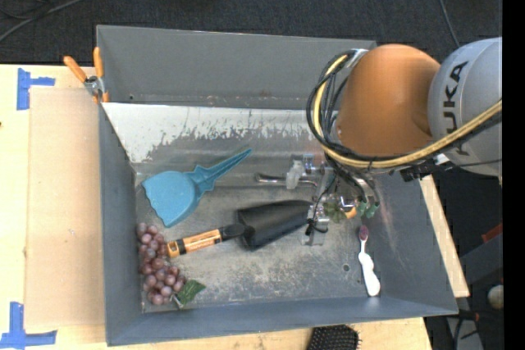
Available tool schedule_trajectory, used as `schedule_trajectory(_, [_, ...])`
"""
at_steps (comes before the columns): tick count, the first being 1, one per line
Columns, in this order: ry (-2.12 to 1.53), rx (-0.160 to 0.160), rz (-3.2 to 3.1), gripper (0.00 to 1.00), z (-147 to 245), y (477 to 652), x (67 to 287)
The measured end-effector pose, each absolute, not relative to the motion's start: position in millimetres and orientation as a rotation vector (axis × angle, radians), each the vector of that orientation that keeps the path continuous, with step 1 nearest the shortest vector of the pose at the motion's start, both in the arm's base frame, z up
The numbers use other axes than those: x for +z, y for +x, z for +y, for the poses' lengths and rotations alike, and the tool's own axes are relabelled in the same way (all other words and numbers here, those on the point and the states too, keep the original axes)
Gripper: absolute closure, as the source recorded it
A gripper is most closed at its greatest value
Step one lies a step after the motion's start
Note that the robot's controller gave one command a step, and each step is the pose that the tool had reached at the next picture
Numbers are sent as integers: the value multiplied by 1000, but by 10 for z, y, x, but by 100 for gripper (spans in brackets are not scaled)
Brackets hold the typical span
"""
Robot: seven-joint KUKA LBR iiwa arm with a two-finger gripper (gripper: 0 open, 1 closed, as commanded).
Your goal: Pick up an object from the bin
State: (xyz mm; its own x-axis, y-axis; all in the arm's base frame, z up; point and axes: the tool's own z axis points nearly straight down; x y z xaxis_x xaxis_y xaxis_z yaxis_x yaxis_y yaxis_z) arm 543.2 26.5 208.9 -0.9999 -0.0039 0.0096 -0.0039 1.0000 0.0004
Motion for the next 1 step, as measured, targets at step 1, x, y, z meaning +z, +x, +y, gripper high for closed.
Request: schedule_trajectory(1, [5, -1, -3140, 0, 263, 5447, 2135])
